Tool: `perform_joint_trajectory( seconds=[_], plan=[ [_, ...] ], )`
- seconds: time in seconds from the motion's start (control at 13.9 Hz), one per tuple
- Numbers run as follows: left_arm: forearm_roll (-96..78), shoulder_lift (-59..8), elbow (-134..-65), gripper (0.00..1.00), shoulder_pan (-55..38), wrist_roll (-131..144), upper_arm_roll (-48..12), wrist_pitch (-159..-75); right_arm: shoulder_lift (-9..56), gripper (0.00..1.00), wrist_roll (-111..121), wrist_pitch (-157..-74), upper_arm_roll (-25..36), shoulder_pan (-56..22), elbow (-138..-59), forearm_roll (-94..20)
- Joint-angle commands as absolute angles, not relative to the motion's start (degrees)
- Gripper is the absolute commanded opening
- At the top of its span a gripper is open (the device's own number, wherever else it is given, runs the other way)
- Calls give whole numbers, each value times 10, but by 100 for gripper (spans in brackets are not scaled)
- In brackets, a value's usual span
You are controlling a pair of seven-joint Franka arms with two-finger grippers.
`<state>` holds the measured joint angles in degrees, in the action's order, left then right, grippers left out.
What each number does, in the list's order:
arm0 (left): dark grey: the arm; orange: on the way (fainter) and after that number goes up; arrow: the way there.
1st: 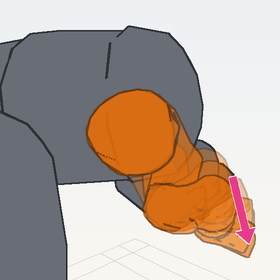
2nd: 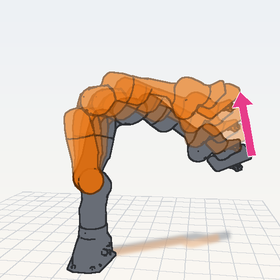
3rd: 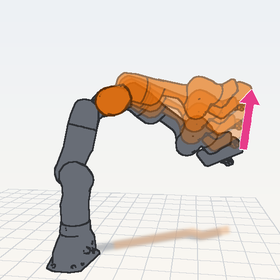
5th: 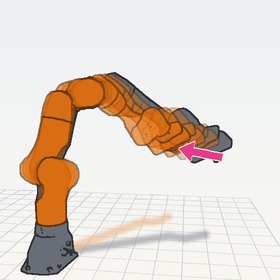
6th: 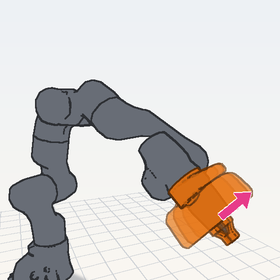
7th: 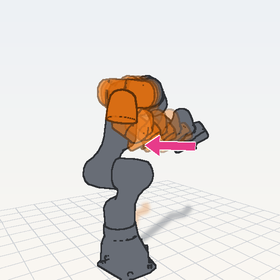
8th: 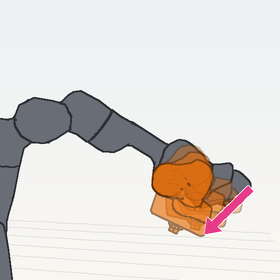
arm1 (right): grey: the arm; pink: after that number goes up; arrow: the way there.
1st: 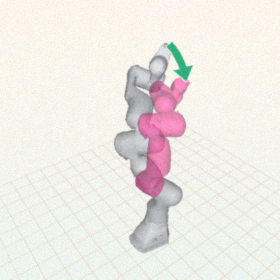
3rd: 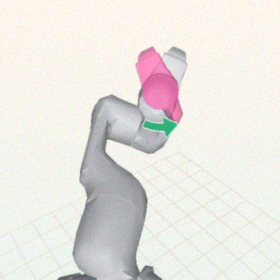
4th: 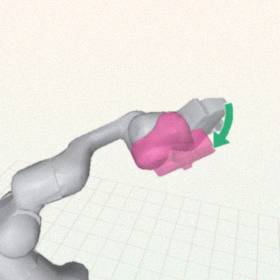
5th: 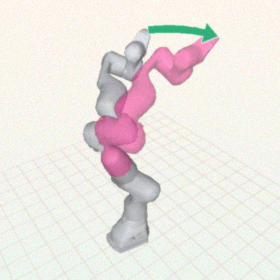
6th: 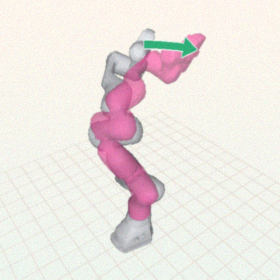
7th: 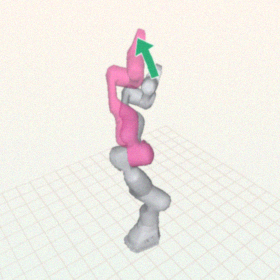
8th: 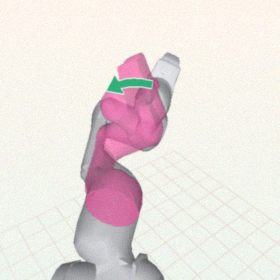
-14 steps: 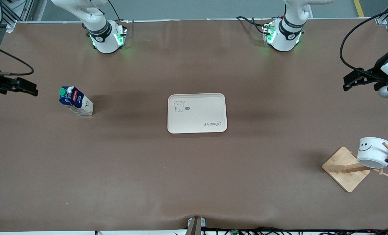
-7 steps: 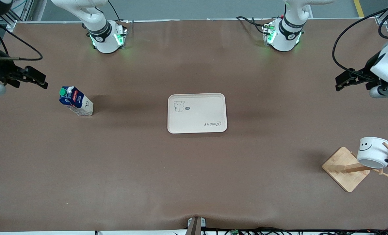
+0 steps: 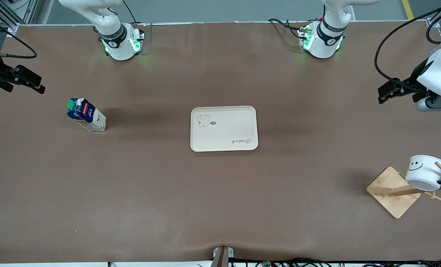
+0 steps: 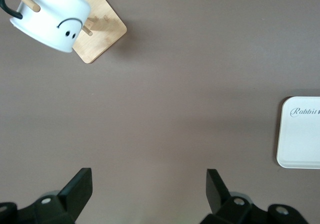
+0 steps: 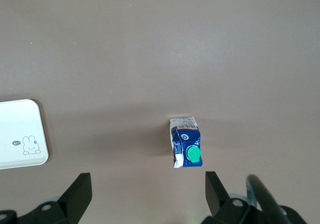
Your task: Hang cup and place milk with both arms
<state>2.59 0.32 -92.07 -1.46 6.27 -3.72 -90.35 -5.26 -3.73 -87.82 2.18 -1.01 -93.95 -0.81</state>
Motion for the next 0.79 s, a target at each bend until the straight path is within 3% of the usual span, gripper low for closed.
perform_joint_trajectory(
  seconds=[0.0, 0.72],
  plan=[
    [25, 4, -916, 100, -12, 69, -40, -910, -45, 100, -37, -868, 19, 0, -921, -6],
    [24, 4, -916, 100, -11, 69, -39, -911, -41, 100, -37, -868, 22, 4, -915, -7]
  ],
)
